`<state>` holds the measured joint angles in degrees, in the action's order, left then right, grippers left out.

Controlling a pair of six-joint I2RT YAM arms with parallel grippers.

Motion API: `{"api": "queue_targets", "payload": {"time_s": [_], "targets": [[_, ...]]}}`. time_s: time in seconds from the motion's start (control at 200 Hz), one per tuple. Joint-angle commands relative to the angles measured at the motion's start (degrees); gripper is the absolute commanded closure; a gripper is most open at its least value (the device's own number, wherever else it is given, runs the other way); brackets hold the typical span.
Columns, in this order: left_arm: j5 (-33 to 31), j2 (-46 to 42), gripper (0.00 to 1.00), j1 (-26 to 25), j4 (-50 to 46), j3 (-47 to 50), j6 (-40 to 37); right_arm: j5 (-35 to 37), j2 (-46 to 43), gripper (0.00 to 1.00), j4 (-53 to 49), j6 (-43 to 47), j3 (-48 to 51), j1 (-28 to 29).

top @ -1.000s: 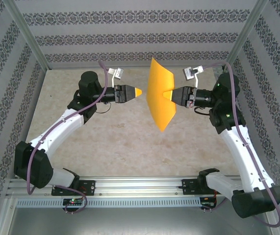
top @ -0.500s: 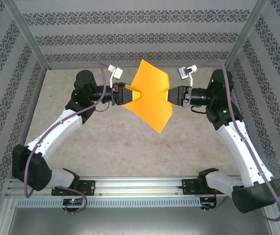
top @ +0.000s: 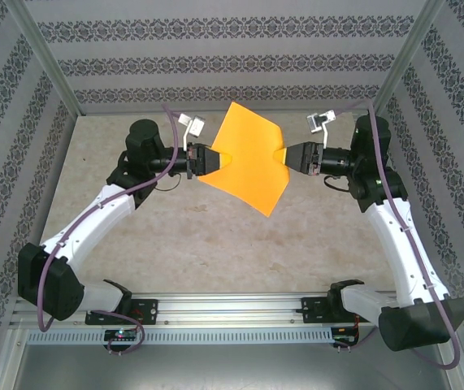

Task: Fold a paper plane with a square sheet of paper (fold left side to right side)
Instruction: Place a square sheet of paper at the center of the table, then first fold in half a square sheet of paper at the center of the table.

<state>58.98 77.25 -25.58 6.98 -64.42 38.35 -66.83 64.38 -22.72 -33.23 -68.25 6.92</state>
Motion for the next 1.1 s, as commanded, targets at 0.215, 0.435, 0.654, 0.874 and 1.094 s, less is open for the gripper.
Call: {"api": "queue_targets", "payload": {"time_s": [0.215,0.435,0.654,0.874,1.094], "targets": [[-22.3,-1.0,1.0,-0.4,-16.8,19.0,-1.4,20.2,3.5,0.27,-14.2,11.6,11.8,-5.2],[-34.0,-2.2,1.0,-0.7,-15.0,28.4,1.4,26.5,8.2,0.27,-6.9,9.7,21.3,-2.7],[-38.2,0.8,1.0,-0.8,-22.1,25.5,-4.6,29.0,14.7,0.3,3.6,3.0,25.6,4.3],[-34.2,0.3,0.67,-1.4,-19.0,25.2,-2.8,32.4,18.4,0.31,9.5,-2.1,25.8,9.8],[-27.2,0.3,0.46,-2.2,-12.3,25.3,0.5,33.3,21.5,0.31,11.8,-4.1,24.7,12.6]]}}
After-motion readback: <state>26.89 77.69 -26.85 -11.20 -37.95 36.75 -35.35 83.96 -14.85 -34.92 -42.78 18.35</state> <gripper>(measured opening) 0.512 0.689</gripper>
